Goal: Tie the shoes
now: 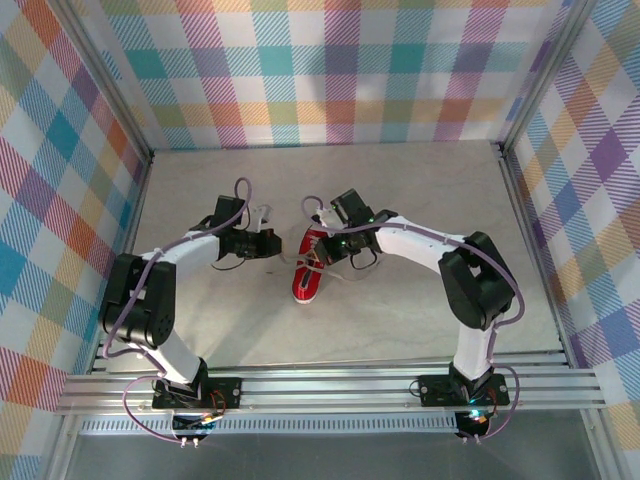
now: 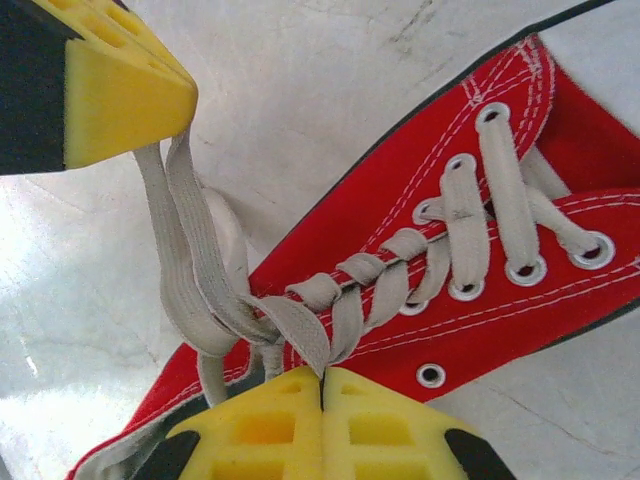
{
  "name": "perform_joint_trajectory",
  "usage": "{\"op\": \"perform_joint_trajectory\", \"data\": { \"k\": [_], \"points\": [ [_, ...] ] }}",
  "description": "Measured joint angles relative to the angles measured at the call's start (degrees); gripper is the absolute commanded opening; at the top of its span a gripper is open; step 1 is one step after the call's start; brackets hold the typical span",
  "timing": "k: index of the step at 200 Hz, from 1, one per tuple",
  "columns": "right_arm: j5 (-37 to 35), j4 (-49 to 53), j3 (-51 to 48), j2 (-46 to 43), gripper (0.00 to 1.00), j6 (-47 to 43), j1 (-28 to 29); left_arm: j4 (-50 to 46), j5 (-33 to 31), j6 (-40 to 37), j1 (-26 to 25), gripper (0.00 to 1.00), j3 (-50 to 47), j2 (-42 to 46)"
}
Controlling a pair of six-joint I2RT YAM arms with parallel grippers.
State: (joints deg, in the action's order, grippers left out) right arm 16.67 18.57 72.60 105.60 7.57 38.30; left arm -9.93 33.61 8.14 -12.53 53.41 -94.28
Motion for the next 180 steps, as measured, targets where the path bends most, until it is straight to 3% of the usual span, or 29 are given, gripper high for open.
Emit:
{"op": "perform_joint_trajectory", "data": {
  "k": [48,77,148,180],
  "points": [
    [-0.2,-4.48,-2.6,-1.31,0.06,-1.03,-0.04,0.96,0.79,-1.73,0.11,0.34,0.15,-0.83],
    [-0.07,-6.14,-3.39,-1.97,0.07,-1.16,-0.28,1.09,0.35,-5.68,0.28,0.41,0.13,2.75],
    [3.78,-7.69,-4.09,-2.05,0.08,-1.16,-1.86,5.11,2.71,-22.47,-0.9,0.36,-1.97,16.72],
    [7.28,-8.83,-4.09,-2.05,0.08,-1.18,-2.82,2.51,-3.89,-33.55,-9.81,0.31,-3.21,18.38]
  ]
}}
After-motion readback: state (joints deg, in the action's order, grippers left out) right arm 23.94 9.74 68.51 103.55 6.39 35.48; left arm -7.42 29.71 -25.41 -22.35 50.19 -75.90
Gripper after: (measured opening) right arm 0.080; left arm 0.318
